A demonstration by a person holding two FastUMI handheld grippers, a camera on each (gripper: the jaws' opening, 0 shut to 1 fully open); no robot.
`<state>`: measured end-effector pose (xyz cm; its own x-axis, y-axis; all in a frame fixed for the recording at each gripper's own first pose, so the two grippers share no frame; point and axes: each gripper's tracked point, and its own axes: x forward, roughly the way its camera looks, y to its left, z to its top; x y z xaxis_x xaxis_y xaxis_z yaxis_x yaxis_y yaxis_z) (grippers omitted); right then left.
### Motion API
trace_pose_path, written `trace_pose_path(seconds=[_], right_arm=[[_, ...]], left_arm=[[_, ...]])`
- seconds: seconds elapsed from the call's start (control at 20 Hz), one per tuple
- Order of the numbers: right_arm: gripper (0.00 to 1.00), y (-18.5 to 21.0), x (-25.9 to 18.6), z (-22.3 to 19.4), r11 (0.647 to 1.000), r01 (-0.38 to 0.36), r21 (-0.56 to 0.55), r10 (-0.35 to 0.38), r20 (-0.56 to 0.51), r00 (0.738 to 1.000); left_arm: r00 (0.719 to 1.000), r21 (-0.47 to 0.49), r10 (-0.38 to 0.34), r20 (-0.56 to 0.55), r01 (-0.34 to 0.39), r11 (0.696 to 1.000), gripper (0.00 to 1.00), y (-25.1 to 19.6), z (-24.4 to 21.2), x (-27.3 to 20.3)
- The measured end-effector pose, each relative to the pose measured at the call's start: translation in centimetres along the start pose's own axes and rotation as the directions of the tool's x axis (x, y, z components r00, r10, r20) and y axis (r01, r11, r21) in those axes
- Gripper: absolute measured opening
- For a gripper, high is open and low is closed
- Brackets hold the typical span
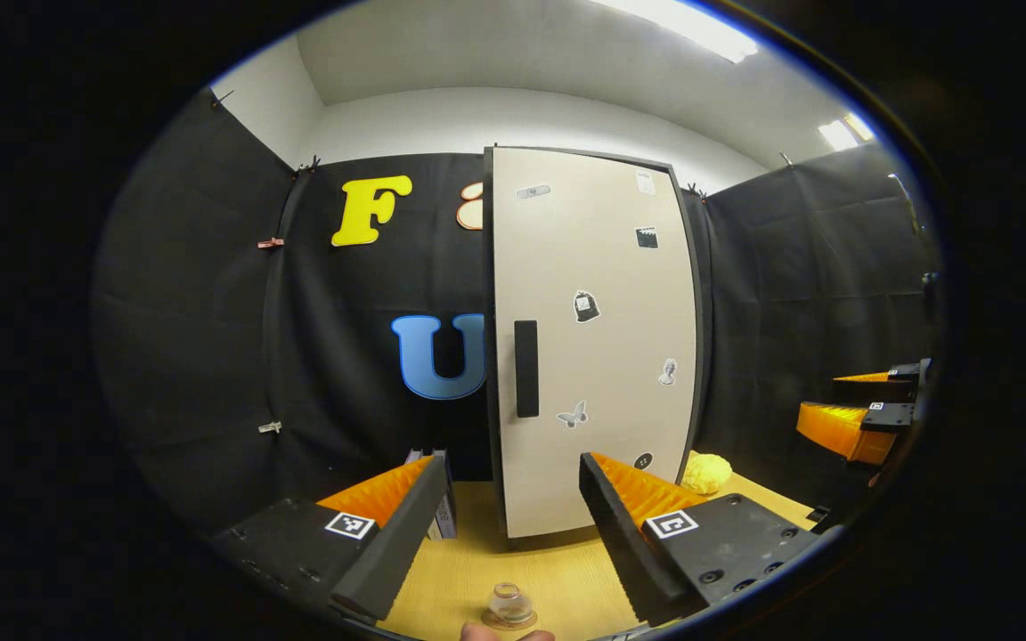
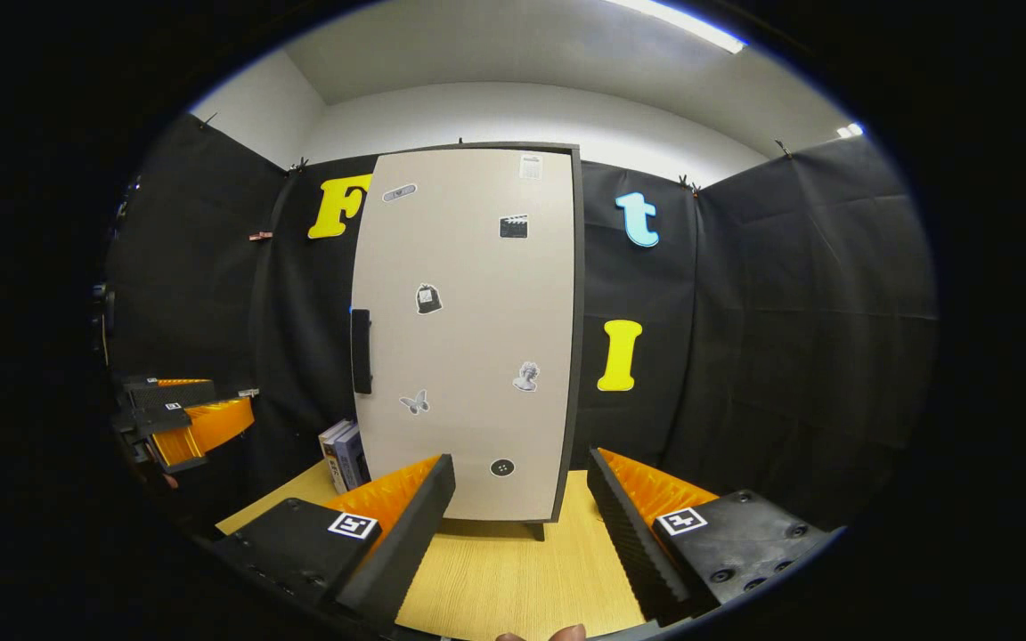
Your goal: Open the cabinet door with the right hand, grasp the bottle in the cabinet with the left hand and place it on the coaster, then close the cabinet door with the right hand.
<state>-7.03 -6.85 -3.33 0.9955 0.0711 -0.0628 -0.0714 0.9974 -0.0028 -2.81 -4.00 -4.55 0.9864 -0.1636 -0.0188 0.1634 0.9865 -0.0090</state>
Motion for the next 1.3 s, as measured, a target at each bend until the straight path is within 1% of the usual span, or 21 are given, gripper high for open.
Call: trace_pose_path(seconds=[0.95, 1.3], right_arm=[[0.98, -0.2, 0.5, -0.2, 1.0, 0.002, -0.001, -0.002, 0.001, 1.0], [0.98, 0.0, 1.0, 0.3, 1.0, -0.007, -0.01, 0.007, 0.021, 1.0]], left_arm=[[1.0, 0.004, -0.002, 0.004, 0.002, 1.0, 0.95, -0.3, -0.7, 0.4], [1.0, 0.016, -0.001, 0.018, 0.001, 1.0, 0.95, -0.5, -0.8, 0.4]])
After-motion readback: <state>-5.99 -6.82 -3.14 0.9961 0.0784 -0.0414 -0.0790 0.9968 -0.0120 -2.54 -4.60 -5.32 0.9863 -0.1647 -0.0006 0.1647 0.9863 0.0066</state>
